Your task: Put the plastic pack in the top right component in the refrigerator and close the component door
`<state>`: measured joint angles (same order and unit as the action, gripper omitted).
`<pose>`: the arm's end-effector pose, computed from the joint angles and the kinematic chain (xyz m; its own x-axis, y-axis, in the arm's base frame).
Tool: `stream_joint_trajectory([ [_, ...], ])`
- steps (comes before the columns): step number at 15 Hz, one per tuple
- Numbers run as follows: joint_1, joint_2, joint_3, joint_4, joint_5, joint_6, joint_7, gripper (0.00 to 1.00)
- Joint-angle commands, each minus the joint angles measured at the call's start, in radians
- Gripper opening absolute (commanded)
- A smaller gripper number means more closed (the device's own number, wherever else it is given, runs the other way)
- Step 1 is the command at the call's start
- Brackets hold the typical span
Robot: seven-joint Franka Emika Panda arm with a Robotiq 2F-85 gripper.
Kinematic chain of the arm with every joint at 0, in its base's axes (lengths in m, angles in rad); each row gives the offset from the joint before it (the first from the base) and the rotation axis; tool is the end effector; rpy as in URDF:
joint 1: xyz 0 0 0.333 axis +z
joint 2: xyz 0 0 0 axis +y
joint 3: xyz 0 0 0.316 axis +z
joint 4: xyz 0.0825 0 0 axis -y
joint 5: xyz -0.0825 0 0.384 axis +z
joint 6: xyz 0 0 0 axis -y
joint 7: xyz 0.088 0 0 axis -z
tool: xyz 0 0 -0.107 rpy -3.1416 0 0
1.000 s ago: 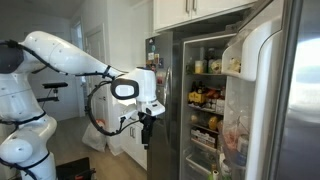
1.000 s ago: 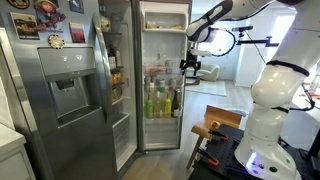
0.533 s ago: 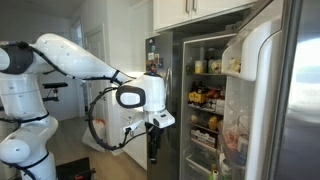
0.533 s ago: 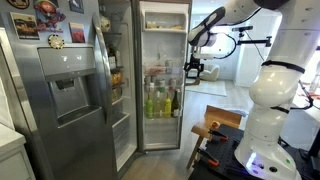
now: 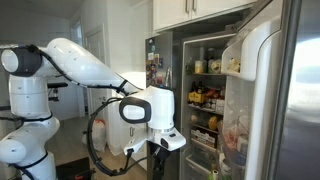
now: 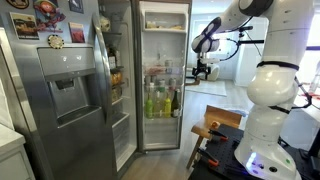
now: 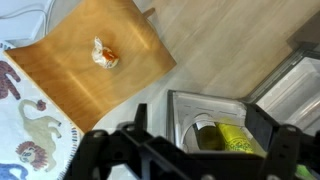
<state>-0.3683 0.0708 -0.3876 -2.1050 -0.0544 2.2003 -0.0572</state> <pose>0.4059 -0.3825 0.3900 0.7866 -0.6170 0.0240 -0.6169 -0.7836 0.0731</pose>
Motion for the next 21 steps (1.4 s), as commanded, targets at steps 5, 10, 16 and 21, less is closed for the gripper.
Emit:
stream_joint_trajectory([
  [5,-0.083,0.161,-0.017,0.105,-0.001,0.031,-0.189,1.00],
  [10,-0.155,0.269,-0.001,0.177,0.027,0.046,-0.325,1.00],
  [16,-0.261,0.411,0.058,0.308,0.098,0.067,-0.466,1.00],
  [21,-0.343,0.540,0.131,0.423,0.119,0.096,-0.463,1.00],
])
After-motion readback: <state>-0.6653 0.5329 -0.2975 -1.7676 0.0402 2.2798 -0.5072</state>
